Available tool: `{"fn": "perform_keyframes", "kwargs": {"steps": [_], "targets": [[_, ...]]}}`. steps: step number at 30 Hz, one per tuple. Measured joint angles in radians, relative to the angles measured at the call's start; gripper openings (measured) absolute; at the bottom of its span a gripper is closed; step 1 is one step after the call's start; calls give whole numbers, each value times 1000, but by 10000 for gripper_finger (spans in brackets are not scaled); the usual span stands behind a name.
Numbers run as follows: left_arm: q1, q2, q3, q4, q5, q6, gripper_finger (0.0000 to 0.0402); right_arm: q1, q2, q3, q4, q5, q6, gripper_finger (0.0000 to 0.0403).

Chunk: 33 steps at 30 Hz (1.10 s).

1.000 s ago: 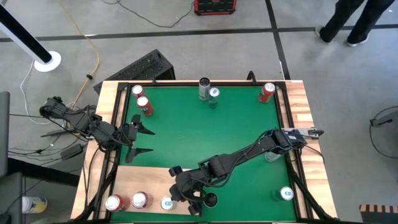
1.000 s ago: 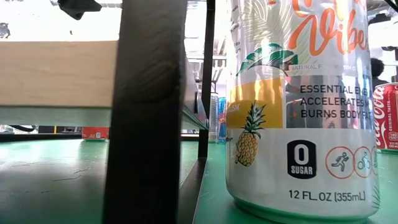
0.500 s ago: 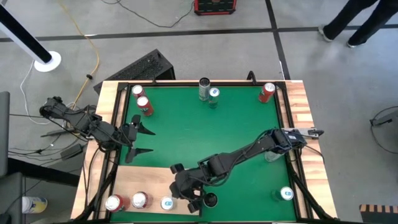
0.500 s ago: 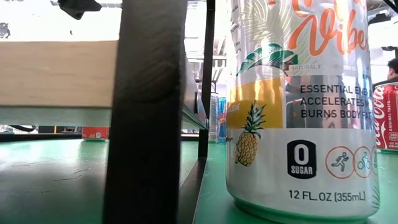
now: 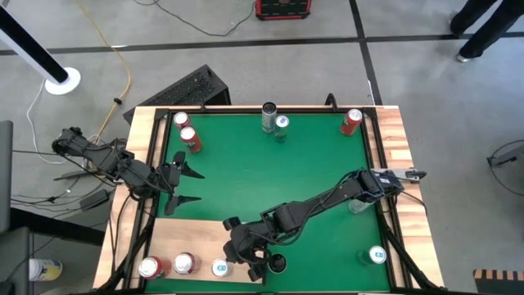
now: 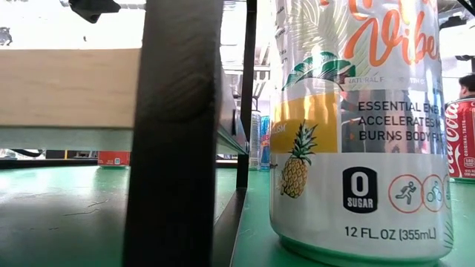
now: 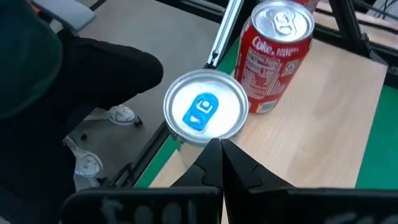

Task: Place canned beverage on shelf
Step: Put the middle blue soda can on the shelf

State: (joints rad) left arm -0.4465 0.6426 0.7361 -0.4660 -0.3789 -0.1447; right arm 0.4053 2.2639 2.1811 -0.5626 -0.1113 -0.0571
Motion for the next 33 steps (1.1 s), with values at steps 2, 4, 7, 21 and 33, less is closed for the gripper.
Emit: {"fn": "perform_keyframes", "kwargs": {"steps": [2, 4, 7, 21, 33], "targets": [[0, 0, 0, 0, 0, 0, 300, 0, 0, 0, 4, -8, -4, 19], [0, 0, 0, 0, 0, 0, 300, 0, 0, 0, 7, -22, -4, 19], [0, 0, 0, 0, 0, 0, 300, 0, 0, 0, 12, -23, -6, 19], [0, 0, 0, 0, 1, 5, 300, 0, 0, 0, 28, -44, -5, 19], [0, 0, 0, 0, 2, 5, 300, 0, 0, 0, 25, -45, -5, 19]]}}
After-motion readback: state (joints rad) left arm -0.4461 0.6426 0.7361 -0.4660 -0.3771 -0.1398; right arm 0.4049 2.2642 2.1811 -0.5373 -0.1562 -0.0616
